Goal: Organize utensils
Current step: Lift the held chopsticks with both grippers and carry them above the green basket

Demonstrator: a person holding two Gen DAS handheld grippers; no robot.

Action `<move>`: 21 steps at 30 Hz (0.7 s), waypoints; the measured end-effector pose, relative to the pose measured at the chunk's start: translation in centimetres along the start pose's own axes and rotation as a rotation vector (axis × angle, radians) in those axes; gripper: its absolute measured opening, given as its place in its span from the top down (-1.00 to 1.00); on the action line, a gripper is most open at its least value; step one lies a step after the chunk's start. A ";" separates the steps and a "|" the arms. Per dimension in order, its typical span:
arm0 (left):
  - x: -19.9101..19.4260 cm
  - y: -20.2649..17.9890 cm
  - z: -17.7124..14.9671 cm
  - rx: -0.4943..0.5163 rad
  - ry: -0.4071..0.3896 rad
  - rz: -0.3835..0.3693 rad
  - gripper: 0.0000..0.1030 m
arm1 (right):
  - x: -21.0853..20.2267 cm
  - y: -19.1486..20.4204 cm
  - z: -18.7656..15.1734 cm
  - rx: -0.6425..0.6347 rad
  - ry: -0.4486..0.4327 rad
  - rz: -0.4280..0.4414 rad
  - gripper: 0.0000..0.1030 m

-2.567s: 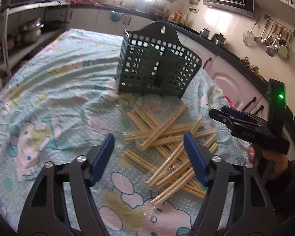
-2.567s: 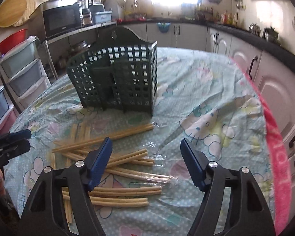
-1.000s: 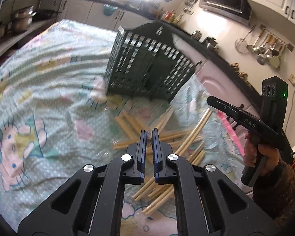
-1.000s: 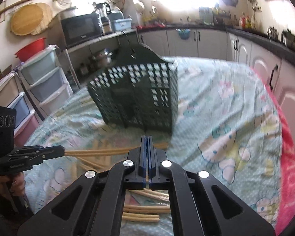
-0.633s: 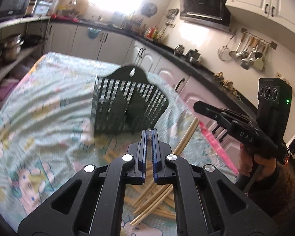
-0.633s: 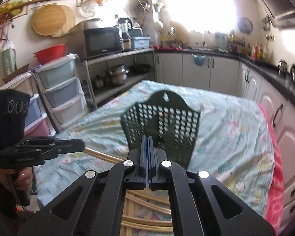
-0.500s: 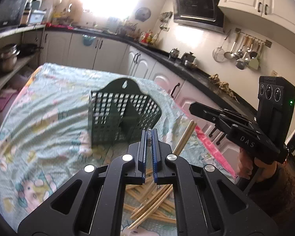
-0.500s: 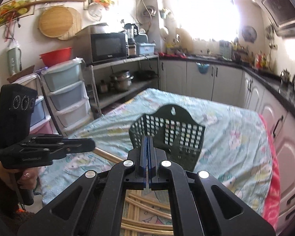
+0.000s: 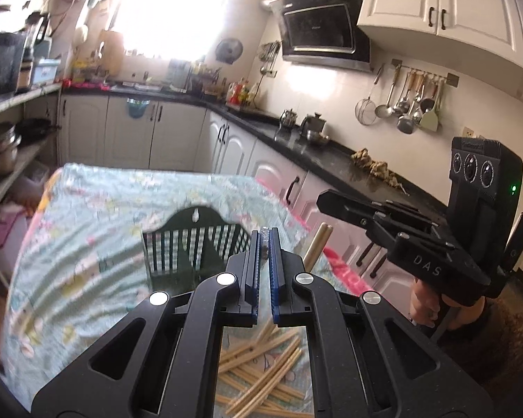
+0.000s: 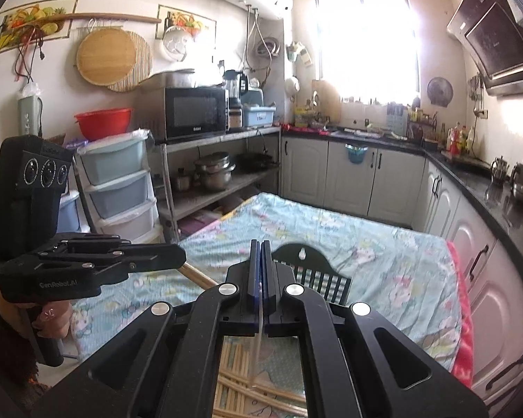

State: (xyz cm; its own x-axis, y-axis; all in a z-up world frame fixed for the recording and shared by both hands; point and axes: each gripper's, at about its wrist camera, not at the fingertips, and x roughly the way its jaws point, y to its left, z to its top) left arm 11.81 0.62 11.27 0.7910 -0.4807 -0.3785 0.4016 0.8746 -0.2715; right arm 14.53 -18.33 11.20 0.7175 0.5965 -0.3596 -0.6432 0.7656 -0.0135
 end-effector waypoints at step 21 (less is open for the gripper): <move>-0.8 1.7 8.1 0.040 -0.089 0.100 0.96 | 0.2 -4.8 8.6 0.030 -0.147 -0.129 0.98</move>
State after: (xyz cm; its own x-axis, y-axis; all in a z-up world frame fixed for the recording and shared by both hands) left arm 15.53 3.01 18.27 0.8650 -0.3849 -0.3218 0.3351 0.9206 -0.2004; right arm 20.10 -19.84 19.21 0.8260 0.5205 -0.2162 -0.5372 0.8432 -0.0223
